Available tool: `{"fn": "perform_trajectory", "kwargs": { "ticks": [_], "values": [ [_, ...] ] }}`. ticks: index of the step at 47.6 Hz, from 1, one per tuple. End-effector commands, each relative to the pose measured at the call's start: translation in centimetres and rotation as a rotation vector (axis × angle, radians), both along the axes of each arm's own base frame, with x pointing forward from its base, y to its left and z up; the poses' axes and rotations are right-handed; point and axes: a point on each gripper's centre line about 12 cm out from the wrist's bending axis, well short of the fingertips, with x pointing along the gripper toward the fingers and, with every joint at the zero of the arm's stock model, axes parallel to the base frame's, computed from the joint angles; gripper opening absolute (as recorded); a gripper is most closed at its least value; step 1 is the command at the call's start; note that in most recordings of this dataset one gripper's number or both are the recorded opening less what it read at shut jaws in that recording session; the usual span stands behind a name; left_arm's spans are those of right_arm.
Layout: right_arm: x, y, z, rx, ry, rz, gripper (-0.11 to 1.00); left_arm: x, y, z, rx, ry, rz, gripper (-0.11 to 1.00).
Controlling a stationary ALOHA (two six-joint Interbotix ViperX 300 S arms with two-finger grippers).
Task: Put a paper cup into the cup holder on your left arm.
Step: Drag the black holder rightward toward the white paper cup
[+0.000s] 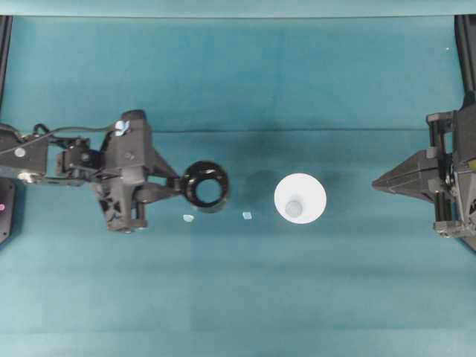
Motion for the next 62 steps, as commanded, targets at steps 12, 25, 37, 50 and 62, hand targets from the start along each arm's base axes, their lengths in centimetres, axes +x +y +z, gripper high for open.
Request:
{"fn": "perform_trajectory", "kwargs": {
  "ticks": [12, 25, 37, 50, 62],
  "values": [
    [0.2, 0.0, 0.3, 0.008, 0.006, -0.006, -0.03, 3.6, -0.3, 1.5, 0.022, -0.022, -0.031, 0.32],
    [0.2, 0.0, 0.3, 0.005, 0.009, -0.005, -0.03, 4.8, -0.4, 1.1, 0.032, 0.012, -0.044, 0.32],
    [0.1, 0.0, 0.3, 0.002, 0.011, -0.004, -0.03, 5.3, -0.5, 0.2, 0.031, 0.034, -0.046, 0.32],
    [0.1, 0.0, 0.3, 0.004, 0.011, -0.005, -0.03, 5.5, -0.6, -1.2, 0.028, 0.061, -0.050, 0.32],
    [0.2, 0.0, 0.3, 0.004, 0.009, -0.005, -0.03, 6.1, -0.7, -2.0, 0.029, 0.040, -0.052, 0.32]
  ]
}}
